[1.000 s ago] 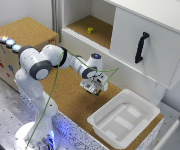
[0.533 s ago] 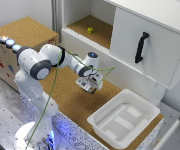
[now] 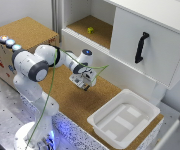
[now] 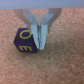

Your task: Push left the purple block

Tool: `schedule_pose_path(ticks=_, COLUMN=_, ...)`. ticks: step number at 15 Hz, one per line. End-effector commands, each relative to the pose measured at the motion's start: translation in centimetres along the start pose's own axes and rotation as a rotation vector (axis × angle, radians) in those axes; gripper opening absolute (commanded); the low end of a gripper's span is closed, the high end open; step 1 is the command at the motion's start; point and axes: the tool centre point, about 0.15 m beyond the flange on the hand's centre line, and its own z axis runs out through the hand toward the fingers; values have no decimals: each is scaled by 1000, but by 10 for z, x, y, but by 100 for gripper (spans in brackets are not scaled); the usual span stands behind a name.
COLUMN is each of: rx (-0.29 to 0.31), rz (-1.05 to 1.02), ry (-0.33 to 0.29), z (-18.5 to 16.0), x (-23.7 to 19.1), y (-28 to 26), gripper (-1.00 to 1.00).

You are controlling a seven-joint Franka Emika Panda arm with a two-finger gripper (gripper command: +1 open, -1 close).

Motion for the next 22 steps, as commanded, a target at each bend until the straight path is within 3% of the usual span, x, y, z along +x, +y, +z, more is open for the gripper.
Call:
schedule_pose_path(ticks=1, rx=4, rz=-48, ry=26, z=18, x=-8, y=-57, gripper=-100)
schedule_pose_path(ticks=4, rx=-9, rz=-102, ry=54, z=19, x=-4, y=-83, gripper=-100)
schedule_pose_path(ticks=12, rx=-46, rz=-111, ry=77, z=7, x=4, y=-83, gripper=-100)
schedule_pose_path(ticks=13, rx=-87, rz=-104, ry=67, z=0, x=-1, y=-84, gripper=-100)
schedule_pose_path(ticks=14, rx=-128, rz=-102, ry=63, z=-12, x=-7, y=-87, gripper=100)
schedule_pose_path(ticks=15, rx=-179, rz=-87, ry=72, z=-27, x=-12, y=-90, gripper=100)
schedule_pose_path(ticks=17, rx=-210, rz=-56, ry=77, z=-39, x=-16, y=-93, gripper=100)
schedule_pose_path(ticks=22, rx=-232, rz=-4, ry=69, z=-25, x=1, y=-90, gripper=100)
